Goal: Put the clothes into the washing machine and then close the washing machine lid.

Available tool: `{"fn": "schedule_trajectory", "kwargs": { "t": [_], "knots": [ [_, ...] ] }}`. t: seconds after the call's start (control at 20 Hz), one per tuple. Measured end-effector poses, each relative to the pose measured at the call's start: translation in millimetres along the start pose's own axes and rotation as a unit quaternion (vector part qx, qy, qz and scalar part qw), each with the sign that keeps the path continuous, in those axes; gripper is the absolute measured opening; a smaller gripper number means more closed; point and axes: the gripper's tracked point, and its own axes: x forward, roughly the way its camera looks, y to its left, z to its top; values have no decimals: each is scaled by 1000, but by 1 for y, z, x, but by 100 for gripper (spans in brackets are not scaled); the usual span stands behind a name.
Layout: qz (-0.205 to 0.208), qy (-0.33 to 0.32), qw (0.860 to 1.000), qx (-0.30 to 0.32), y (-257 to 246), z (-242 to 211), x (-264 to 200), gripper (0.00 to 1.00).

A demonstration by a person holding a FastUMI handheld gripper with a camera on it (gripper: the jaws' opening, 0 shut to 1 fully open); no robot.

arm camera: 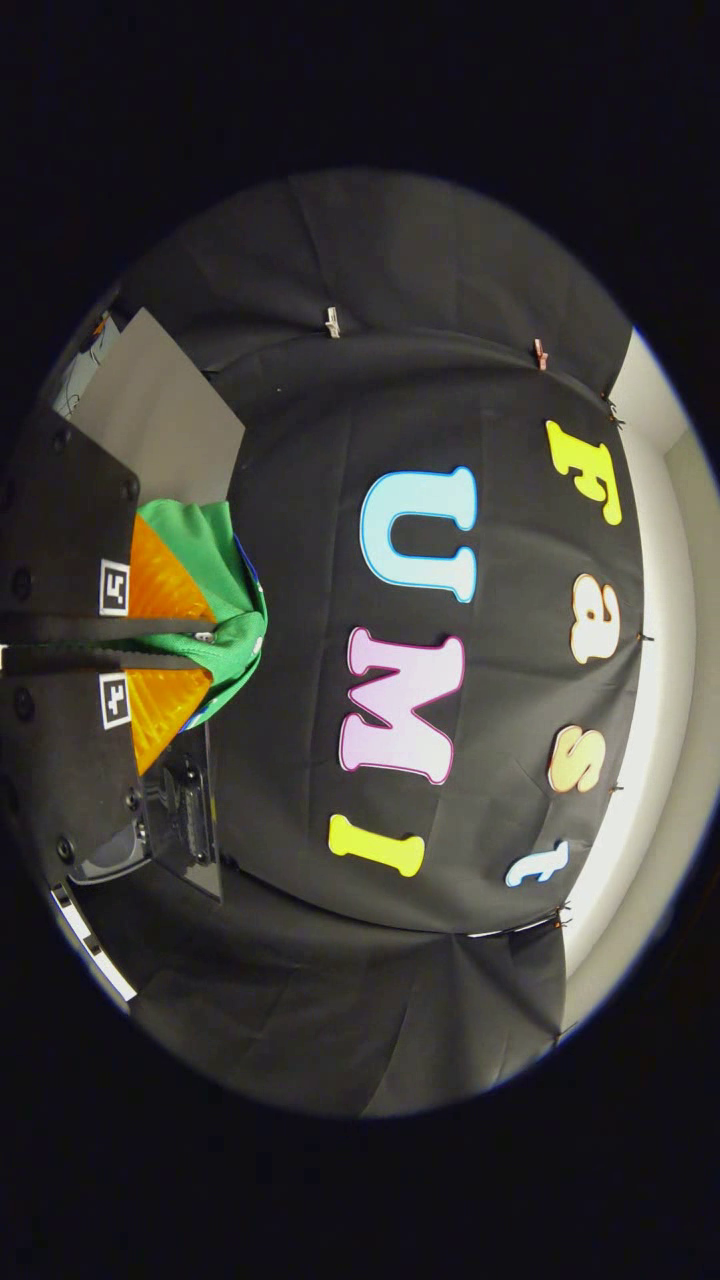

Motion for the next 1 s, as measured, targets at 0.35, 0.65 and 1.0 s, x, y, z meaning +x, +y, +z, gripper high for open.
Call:
{"fn": "schedule_trajectory", "kwargs": {
  "t": [0.35, 0.65, 1.0],
  "knots": [
    [-15, -5, 1000, 24, -113, 4, 5, 6],
    [-61, 6, 998, 23, -198, -14, 28, 6],
    [-94, 49, 994, 18, -244, -76, 68, 6]
  ]
}}
